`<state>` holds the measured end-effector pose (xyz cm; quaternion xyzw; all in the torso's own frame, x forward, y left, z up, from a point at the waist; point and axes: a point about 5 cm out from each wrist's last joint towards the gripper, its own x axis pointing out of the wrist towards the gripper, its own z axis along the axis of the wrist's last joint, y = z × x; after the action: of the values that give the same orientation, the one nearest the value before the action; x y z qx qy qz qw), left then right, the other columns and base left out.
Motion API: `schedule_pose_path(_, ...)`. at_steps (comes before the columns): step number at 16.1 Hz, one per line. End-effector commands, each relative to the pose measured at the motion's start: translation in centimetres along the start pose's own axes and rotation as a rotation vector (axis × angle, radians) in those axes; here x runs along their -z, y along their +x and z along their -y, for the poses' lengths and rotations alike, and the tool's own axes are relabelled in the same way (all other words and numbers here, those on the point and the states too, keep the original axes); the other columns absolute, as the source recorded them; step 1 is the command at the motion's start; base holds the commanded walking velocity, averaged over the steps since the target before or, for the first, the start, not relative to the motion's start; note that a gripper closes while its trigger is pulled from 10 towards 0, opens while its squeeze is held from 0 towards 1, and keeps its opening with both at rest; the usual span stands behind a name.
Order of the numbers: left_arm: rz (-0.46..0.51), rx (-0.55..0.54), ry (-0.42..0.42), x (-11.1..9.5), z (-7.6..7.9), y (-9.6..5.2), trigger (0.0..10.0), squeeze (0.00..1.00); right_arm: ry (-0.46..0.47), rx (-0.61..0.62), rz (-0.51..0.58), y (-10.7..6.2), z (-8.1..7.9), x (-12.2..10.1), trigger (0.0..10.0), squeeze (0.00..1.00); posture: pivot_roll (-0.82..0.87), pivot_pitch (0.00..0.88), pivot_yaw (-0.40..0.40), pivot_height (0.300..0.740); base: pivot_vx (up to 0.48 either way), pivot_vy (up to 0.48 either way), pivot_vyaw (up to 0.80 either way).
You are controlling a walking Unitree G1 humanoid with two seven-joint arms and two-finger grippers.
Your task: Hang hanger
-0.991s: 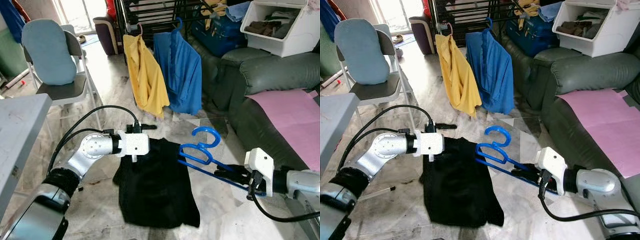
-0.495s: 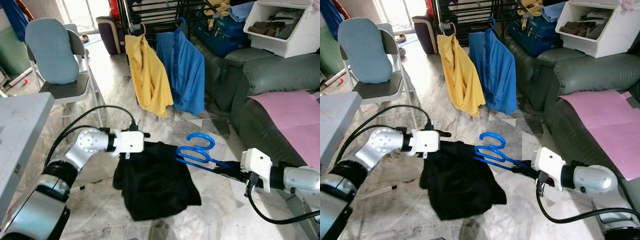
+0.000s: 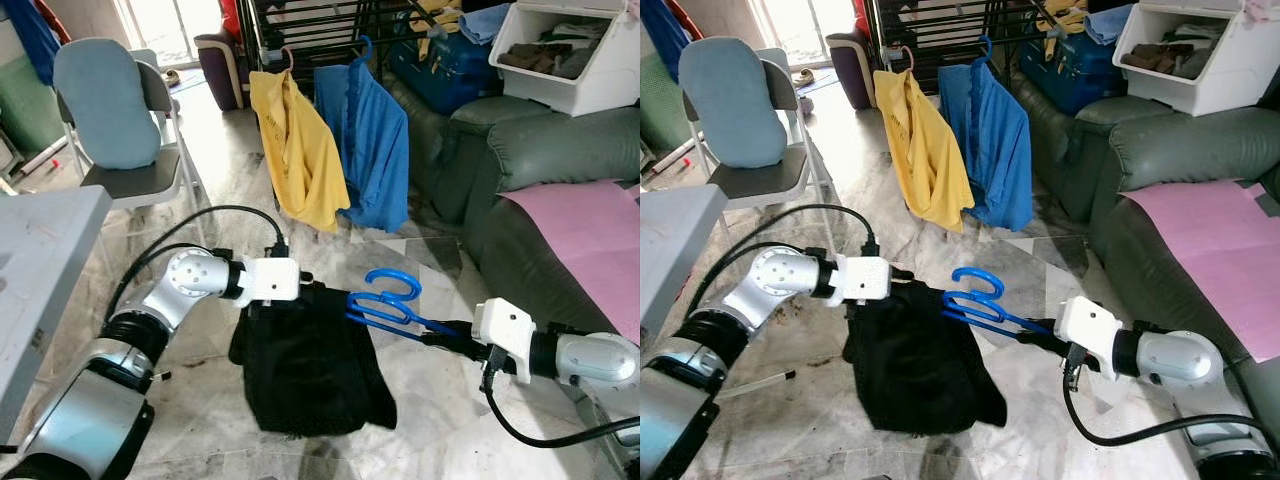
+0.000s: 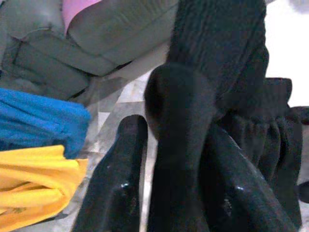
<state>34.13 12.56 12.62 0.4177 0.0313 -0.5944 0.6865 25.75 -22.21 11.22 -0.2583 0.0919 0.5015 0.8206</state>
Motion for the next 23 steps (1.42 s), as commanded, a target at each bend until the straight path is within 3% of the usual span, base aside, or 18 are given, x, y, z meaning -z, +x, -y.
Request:
schedule_pose_path(1, -0.018, 0.035, -0.011, 0.34, 0.42, 0.04, 0.0, 0.0, -0.034, 0.027, 0.041, 0.07, 0.58, -0.83, 10.0, 0.0, -0.16, 0.0, 0.071, 0.74, 0.0, 0.0, 0.0)
schedule_pose_path(23, -0.02, 0.058, -0.048, 0.69, 0.88, 0.25, 0.0, 0.0, -0.07, 0.074, 0.045, 0.98, 1.19, -0.73, 10.0, 0.0, -0.15, 0.0, 0.074, 0.74, 0.0, 0.0, 0.0)
